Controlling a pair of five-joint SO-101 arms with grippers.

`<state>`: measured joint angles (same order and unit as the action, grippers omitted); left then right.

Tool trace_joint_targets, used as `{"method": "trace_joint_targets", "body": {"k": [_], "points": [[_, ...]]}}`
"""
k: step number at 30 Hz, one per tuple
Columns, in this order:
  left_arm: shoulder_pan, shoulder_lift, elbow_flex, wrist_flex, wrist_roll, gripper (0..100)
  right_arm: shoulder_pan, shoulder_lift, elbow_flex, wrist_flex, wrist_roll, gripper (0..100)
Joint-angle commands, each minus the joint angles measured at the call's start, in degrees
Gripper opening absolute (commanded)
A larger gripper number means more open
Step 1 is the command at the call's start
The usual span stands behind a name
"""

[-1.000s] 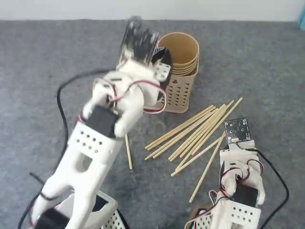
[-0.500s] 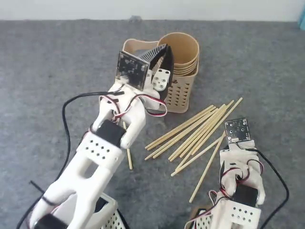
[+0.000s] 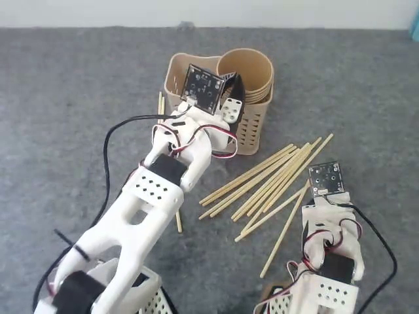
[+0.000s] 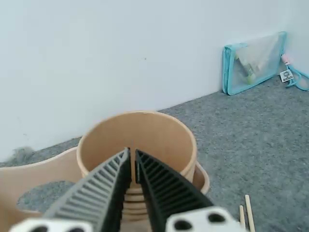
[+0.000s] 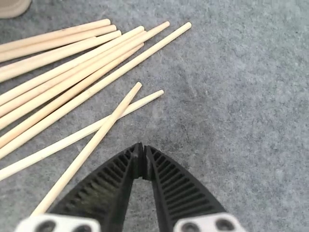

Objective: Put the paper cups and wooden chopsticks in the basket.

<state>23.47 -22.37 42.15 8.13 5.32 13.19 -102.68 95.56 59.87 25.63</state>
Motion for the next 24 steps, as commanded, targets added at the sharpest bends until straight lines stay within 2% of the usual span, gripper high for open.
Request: {"method": "trace_joint_targets", "body": {"k": [1,6,11,15,19,24], "points": [[0.09,1.05,-0.57,-0.18,0.26,1,-0.57,-0.66,0.97,-1.19,0.79,0.9],[0.00,-8.26,-2.59,3.08,0.26,1,-0.57,-0.66,0.97,-1.19,0.79,0.9],[-0.53,-21.71,-7.60,15.56,0.26,1,-0.57,-0.66,0.97,-1.19,0.79,0.9],[-5.63,-29.80,-11.12,29.10,-0.09,2,-0.57,-0.66,0.97,-1.19,0.79,0.9],[-15.03,-33.32,-11.65,42.64,-0.35,2,-0.57,-0.66,0.97,-0.92,0.79,0.9],[-23.47,-30.51,-9.10,52.13,-3.08,2,-0.57,-0.75,0.97,-0.84,0.79,0.9]]}}
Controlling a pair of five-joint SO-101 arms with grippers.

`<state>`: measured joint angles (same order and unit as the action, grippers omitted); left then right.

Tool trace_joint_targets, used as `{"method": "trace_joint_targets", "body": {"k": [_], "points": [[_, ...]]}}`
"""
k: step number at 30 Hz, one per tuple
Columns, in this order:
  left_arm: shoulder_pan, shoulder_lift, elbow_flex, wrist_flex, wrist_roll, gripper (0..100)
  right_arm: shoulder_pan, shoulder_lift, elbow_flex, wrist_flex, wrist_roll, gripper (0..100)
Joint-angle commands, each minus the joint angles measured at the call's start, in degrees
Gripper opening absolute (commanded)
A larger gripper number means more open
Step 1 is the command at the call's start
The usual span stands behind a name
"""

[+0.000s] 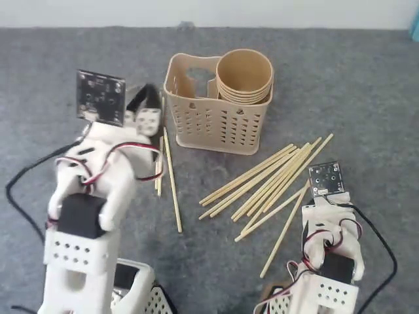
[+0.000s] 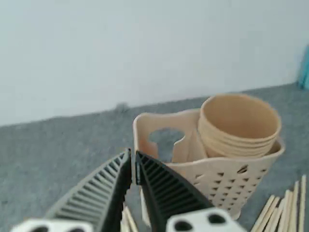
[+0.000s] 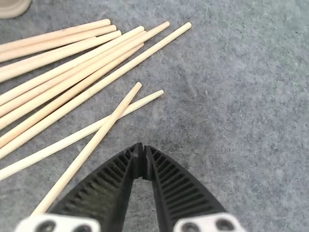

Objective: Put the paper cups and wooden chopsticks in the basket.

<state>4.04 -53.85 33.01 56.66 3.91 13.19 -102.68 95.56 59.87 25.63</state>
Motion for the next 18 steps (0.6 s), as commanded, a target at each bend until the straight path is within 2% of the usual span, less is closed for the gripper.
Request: {"method": "trace_joint_targets", "body": {"k": [1,3,5,9,11,15,18], "points": [[-4.92,2.20,1.27,4.31,-1.93,2,-0.57,-0.75,0.97,-0.84,0.79,0.9],[-7.03,5.19,4.26,3.52,-2.02,2,-0.57,-0.75,0.97,-0.75,0.79,0.9],[-9.32,9.23,7.43,-0.70,-1.93,4,-0.57,-0.75,0.97,-0.75,0.79,0.9],[-10.90,18.64,10.51,-8.00,-1.67,19,-0.48,-0.66,0.97,-0.75,0.79,0.9],[-10.99,23.21,10.42,-9.93,-1.58,23,-0.48,-0.66,0.97,-0.75,0.79,0.9],[-10.90,31.47,9.45,-14.15,-1.41,20,-0.40,-0.66,0.97,-0.75,0.79,0.9],[-10.99,38.15,6.90,-15.56,1.67,19,-0.40,-0.66,0.97,-0.75,0.79,0.9]]}}
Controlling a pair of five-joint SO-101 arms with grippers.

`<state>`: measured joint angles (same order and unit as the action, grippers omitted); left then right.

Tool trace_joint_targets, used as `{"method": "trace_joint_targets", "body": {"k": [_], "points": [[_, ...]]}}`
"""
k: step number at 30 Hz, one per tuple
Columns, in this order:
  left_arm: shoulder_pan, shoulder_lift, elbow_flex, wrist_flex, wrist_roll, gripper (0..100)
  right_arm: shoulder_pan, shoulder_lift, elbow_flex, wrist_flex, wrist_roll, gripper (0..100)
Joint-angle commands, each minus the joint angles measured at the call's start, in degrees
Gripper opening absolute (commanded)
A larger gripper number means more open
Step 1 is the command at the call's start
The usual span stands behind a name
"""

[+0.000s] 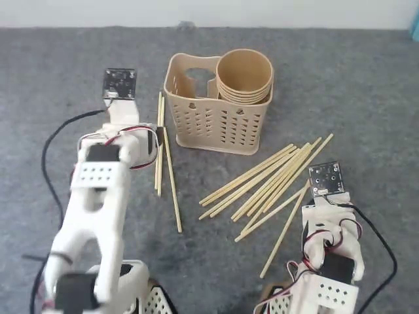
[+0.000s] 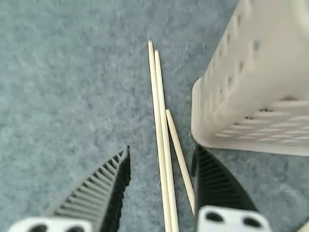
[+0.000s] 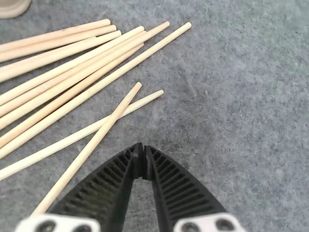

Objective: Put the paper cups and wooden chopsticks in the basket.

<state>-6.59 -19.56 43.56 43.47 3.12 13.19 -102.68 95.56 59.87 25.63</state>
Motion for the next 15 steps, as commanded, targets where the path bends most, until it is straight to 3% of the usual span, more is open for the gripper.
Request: {"method": "trace_joint_targets", "body": {"k": [1,15], "points": [[-0.35,6.24,-4.79,-2.37,3.16,19,-0.40,-0.66,0.97,-0.75,0.79,0.9],[-2.81,34.64,-27.12,5.01,9.67,19,-0.40,-0.66,0.97,-0.75,0.79,0.9]]}}
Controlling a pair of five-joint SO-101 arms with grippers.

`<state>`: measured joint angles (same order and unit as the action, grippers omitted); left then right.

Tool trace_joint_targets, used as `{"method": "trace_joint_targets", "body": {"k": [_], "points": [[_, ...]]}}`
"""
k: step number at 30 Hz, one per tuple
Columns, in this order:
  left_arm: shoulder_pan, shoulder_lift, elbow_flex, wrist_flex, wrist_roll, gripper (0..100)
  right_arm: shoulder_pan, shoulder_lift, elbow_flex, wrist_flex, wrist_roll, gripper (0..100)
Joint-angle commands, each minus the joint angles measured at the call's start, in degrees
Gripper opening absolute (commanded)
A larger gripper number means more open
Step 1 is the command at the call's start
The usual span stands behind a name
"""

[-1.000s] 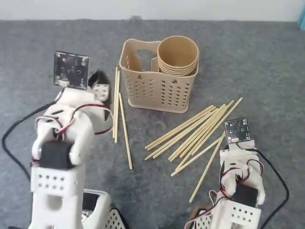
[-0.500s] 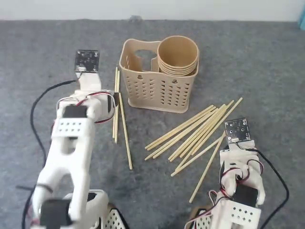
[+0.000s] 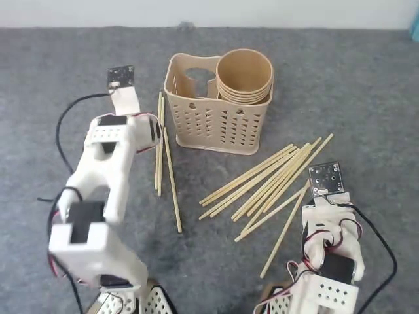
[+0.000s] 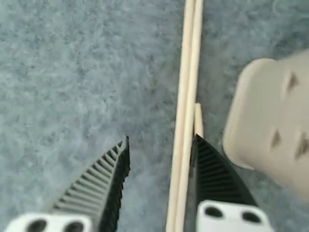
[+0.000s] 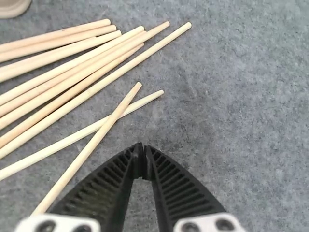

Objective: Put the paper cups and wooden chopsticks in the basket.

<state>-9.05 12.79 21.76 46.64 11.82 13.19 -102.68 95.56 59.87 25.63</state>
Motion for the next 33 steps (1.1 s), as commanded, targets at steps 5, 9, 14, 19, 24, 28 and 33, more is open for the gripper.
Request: {"method": "trace_joint_targets", "body": {"k": [5,9,14,19,24,28,33], "points": [[0.00,6.77,-10.42,5.27,0.97,19,-0.48,-0.66,0.97,-0.84,0.79,0.9],[0.18,7.38,-11.21,5.80,0.97,19,-0.48,-0.66,0.97,-0.92,0.79,0.9],[0.18,7.56,-11.21,5.80,0.97,10,-0.48,-0.66,0.97,-0.92,0.79,0.9],[0.97,7.56,-11.21,7.74,0.62,1,-0.48,-0.66,0.97,-1.01,0.79,0.9],[1.05,7.47,-11.03,8.62,0.62,1,-0.48,-0.66,0.97,-1.01,0.79,0.9],[1.05,6.95,-10.95,8.70,0.70,1,-0.48,-0.66,0.97,-1.01,0.79,0.9],[0.62,3.60,-11.74,11.16,0.97,1,-0.48,-0.66,0.97,-1.01,0.79,0.9]]}}
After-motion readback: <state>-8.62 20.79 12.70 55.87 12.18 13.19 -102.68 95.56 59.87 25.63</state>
